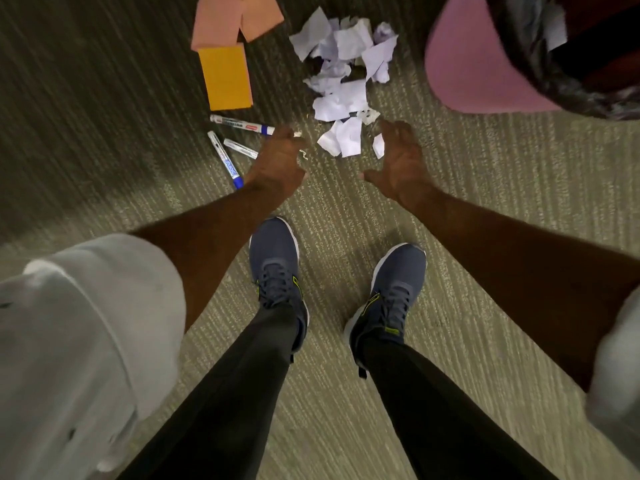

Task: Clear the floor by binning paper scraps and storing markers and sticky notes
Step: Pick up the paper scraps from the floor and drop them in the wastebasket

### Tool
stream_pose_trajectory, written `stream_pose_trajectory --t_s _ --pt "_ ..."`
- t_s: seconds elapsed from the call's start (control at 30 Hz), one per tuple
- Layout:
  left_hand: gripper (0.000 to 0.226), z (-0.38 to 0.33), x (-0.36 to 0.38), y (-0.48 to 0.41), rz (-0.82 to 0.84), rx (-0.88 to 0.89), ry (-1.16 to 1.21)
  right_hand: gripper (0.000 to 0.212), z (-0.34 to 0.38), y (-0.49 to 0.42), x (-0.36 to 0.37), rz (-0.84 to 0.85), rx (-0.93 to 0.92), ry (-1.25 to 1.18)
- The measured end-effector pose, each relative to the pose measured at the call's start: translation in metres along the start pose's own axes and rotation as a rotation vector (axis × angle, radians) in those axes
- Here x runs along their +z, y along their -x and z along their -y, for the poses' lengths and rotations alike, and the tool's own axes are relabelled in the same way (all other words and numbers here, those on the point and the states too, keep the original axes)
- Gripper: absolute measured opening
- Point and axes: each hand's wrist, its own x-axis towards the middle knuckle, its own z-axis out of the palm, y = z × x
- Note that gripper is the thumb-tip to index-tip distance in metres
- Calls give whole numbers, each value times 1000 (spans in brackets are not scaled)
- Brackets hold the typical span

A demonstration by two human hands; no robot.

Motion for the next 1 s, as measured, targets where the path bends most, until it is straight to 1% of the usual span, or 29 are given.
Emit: stream_pose_trajectory --t_s 0.13,0.2,0.27,0.33,0.4,0.5,0.57,0.6,0.63,0.67,0.77,0.83,0.93,1.0 --pt "56 9 25 -17 7 14 -57 117 8 -26 24 -60 68 -159" --pt "55 9 32 -23 -20 22 -111 118 13 -37 32 -121 64 -192" --pt "46 9 34 -30 -78 32 -131 113 20 -47 37 -180 51 -206" --pt "31 9 30 -37 -125 52 -99 100 26 -54 41 -243 47 -189" --pt "20 9 25 -43 -142 78 -75 82 30 -60 43 -266 44 -122" --pt "21 4 17 -48 -224 118 6 56 31 -66 42 -263 -20 -110" --pt "23 -6 11 -49 -300 182 120 34 28 -67 40 -277 -61 -182" --pt "25 -11 8 -50 -313 221 181 24 26 -67 40 -277 -69 -232" --pt "31 -17 6 -53 -305 253 209 17 23 -64 39 -275 -82 -254" --pt "40 -22 6 -58 -277 275 193 14 21 -59 38 -277 -102 -239" --pt "66 -33 6 -75 -129 294 1 14 9 -37 37 -299 -221 -205" --pt "78 -36 8 -83 -24 280 -87 18 -2 -20 40 -320 -290 -196" --pt "82 -36 11 -89 74 231 -193 25 -19 -10 38 -325 -269 -173" --pt "81 -35 14 -91 80 225 -252 41 -28 -15 33 -315 -197 -161"
